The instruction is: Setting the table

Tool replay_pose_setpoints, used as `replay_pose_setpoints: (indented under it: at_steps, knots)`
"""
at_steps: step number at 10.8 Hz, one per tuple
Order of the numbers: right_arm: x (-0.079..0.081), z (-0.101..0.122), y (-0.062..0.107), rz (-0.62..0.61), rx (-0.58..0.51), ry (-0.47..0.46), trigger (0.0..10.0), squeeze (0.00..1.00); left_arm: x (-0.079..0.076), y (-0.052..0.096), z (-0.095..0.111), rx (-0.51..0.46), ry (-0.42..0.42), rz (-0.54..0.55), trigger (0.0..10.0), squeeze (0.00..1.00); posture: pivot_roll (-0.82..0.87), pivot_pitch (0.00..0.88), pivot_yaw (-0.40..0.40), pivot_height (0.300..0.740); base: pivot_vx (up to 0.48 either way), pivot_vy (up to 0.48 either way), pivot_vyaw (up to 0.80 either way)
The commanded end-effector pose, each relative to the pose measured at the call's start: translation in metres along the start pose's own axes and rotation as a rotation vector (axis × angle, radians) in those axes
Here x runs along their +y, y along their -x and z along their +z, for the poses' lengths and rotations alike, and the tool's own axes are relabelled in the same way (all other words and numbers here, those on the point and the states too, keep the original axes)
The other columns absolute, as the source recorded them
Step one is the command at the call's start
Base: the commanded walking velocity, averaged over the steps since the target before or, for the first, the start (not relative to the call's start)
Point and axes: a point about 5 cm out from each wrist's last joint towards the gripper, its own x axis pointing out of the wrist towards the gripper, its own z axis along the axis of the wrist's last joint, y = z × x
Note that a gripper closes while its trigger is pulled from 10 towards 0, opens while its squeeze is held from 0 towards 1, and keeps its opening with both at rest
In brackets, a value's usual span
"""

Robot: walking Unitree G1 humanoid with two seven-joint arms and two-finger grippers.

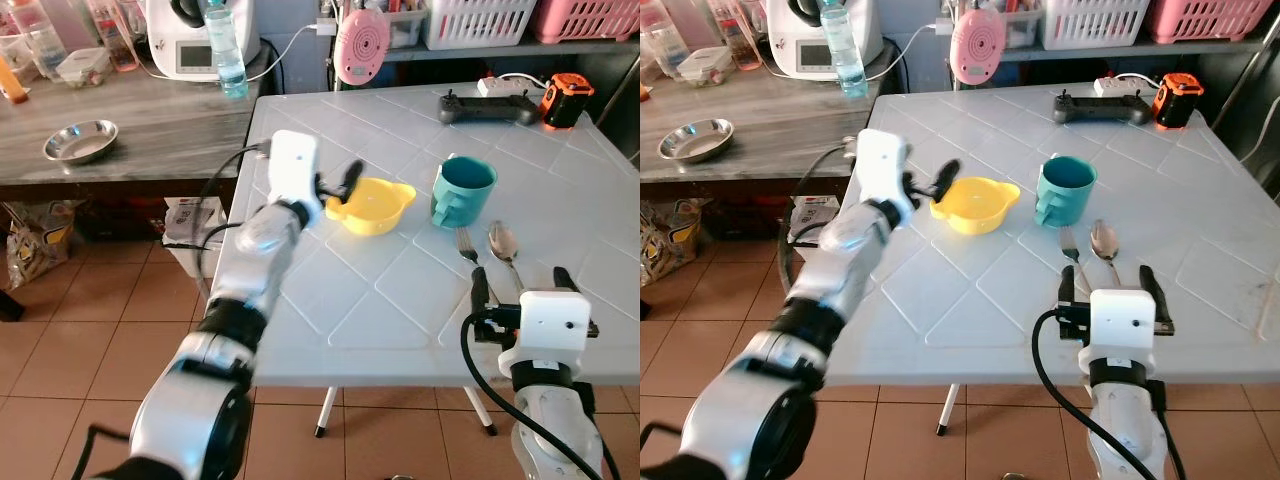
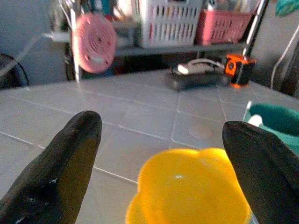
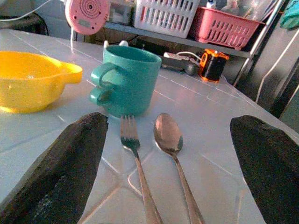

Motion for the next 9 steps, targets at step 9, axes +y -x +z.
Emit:
replay_pose_setpoints:
  at_steps: [9]
  knots:
    - [0.032,0.032,0.017,0.233,-0.023,-0.081,10.0,0.0,0.01,-0.017,0.004,0.211,-0.073,-0.03,10.0,1.0,-0.17,0.162,0.109,0.74,0.0,0.0,0.0]
